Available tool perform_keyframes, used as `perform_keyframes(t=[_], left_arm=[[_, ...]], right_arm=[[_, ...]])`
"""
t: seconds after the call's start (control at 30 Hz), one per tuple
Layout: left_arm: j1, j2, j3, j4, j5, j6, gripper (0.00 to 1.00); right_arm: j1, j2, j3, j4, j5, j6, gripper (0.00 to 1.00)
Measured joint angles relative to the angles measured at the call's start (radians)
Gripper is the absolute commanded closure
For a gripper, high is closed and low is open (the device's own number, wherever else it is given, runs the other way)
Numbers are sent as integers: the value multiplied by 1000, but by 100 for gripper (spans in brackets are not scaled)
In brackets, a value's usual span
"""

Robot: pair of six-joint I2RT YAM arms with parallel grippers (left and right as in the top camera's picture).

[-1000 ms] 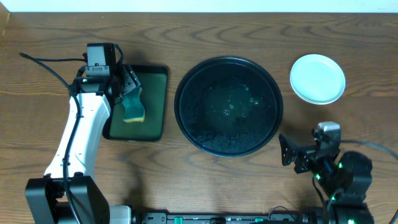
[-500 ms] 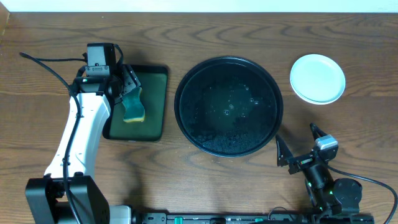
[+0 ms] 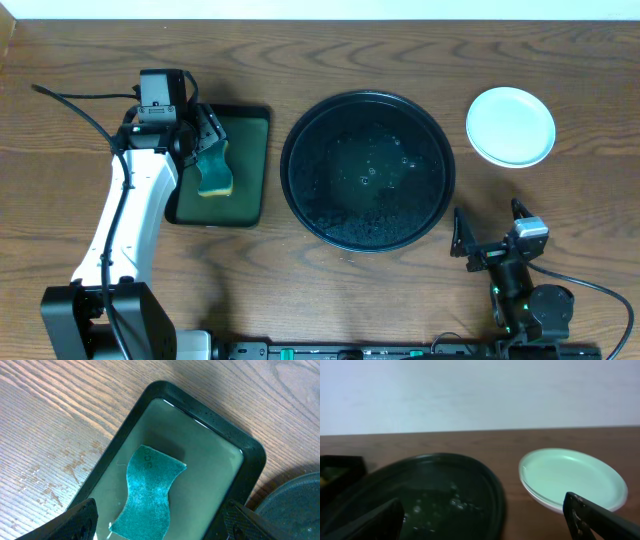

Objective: Clean dirty plates on tray and stack at the side

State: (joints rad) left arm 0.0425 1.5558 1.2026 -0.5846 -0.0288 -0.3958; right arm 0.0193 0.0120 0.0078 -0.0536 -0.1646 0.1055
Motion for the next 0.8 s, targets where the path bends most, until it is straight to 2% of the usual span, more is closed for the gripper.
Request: perform_keyframes(t=[0.23,0.8], left_arm=[[0,0,0,0,0,0,19],[0,0,0,0,0,0,19]], right_arm=[[0,0,0,-14,100,-14,1],[-5,0,0,-16,121,-73,1]])
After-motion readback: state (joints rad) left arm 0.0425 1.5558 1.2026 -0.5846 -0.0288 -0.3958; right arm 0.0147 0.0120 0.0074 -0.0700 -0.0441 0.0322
